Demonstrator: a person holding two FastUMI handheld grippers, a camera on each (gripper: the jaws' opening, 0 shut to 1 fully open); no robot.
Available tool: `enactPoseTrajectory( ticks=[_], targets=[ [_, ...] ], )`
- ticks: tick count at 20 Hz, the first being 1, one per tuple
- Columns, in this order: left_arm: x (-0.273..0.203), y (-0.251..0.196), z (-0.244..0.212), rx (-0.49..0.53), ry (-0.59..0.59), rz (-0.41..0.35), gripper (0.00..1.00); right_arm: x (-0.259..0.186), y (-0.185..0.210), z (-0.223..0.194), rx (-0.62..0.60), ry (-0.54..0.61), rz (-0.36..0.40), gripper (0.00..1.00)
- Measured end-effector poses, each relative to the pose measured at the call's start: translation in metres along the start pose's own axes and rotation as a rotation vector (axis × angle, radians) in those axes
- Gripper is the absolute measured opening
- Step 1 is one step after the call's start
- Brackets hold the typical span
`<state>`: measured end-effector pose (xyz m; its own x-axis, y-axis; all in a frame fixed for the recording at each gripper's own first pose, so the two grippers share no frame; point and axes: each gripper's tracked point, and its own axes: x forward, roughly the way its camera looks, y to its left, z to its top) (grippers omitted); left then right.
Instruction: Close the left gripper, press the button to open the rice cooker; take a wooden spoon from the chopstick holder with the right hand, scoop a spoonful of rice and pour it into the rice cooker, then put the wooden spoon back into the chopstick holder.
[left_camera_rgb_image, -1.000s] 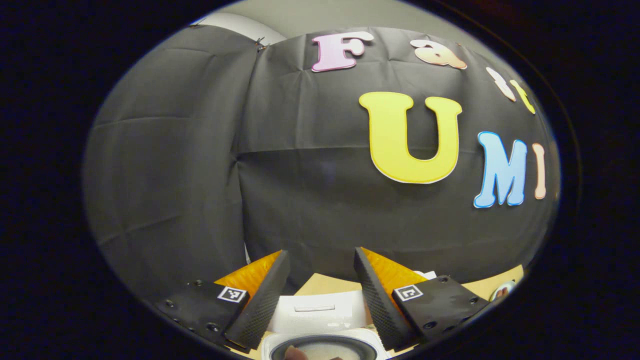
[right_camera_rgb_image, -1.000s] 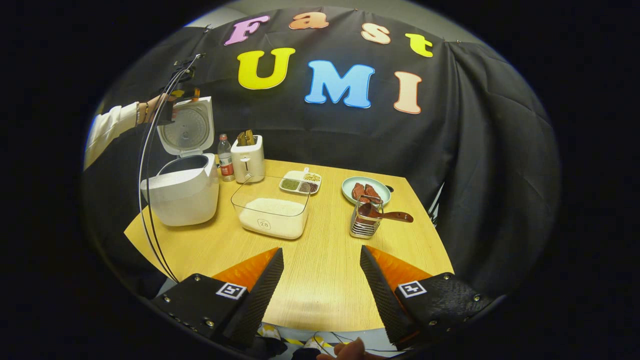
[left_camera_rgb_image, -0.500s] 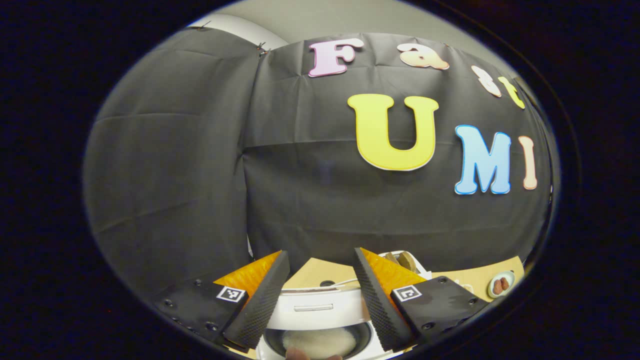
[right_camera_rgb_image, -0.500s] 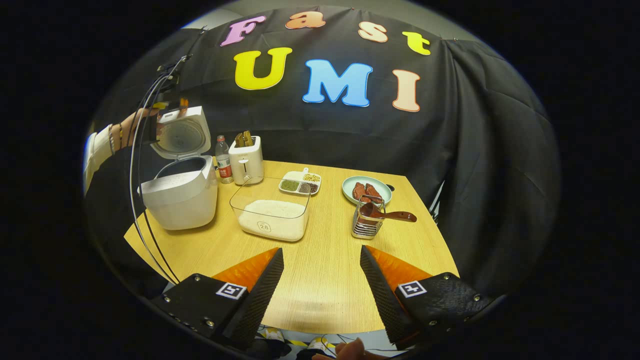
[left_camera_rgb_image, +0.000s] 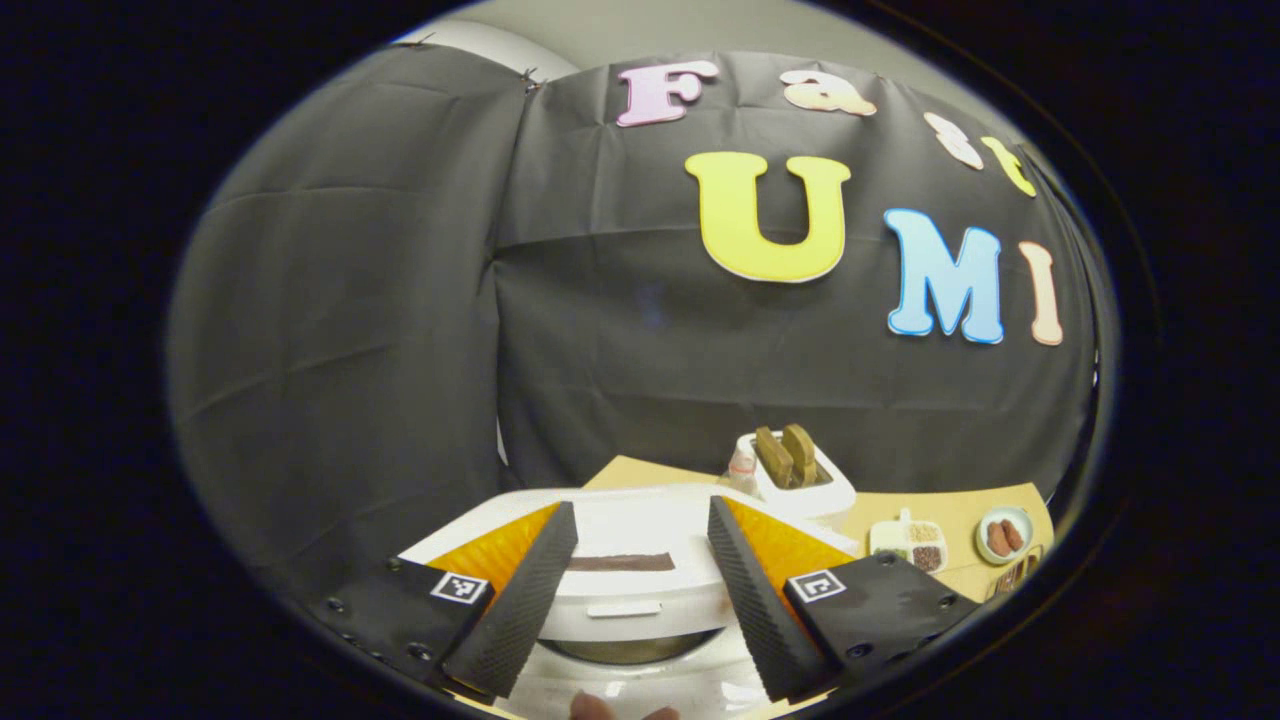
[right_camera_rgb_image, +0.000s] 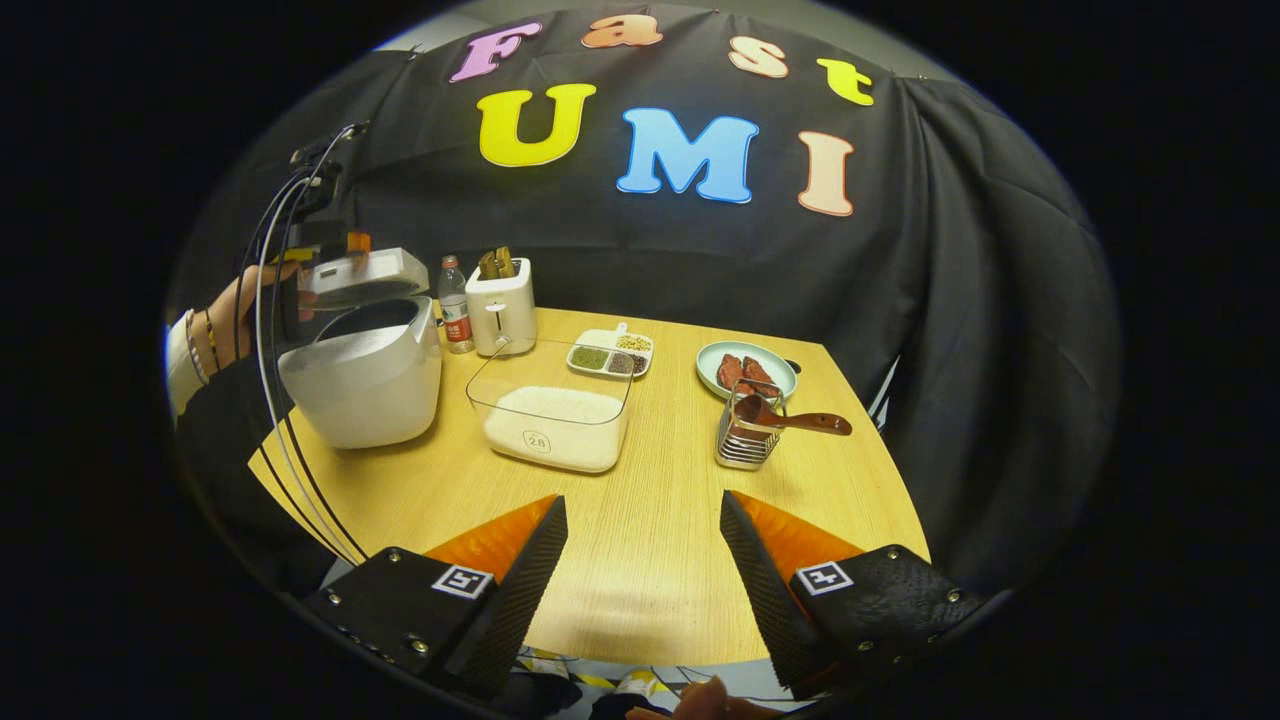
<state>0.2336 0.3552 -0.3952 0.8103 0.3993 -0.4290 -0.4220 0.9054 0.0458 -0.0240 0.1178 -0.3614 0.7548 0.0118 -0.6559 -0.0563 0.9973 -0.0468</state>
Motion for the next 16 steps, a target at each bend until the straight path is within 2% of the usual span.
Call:
enactPoseTrajectory(
  ticks=[6, 8, 9, 10, 16],
  targets=[
    [-0.005, -0.002, -0.065, 0.056, 0.098, 0.028, 0.95, -0.001, -0.002, -0.01, 0.012, 0.022, -0.001, 0.94],
    [-0.008, 0.002, -0.095, 0.012, 0.161, 0.05, 1.0, -0.002, -0.004, -0.012, 0.021, 0.026, -0.001, 0.94],
    [-0.014, -0.002, -0.085, 0.035, 0.084, 0.052, 1.0, -0.002, -0.004, -0.014, 0.026, 0.028, 0.001, 0.94],
    [-0.019, -0.002, -0.093, 0.055, 0.126, 0.06, 1.0, -0.003, -0.005, -0.015, 0.03, 0.028, 0.002, 0.94],
    [-0.033, -0.003, -0.091, 0.018, 0.129, 0.058, 0.99, -0.01, -0.01, -0.017, 0.061, 0.021, 0.01, 0.94]
  ],
)
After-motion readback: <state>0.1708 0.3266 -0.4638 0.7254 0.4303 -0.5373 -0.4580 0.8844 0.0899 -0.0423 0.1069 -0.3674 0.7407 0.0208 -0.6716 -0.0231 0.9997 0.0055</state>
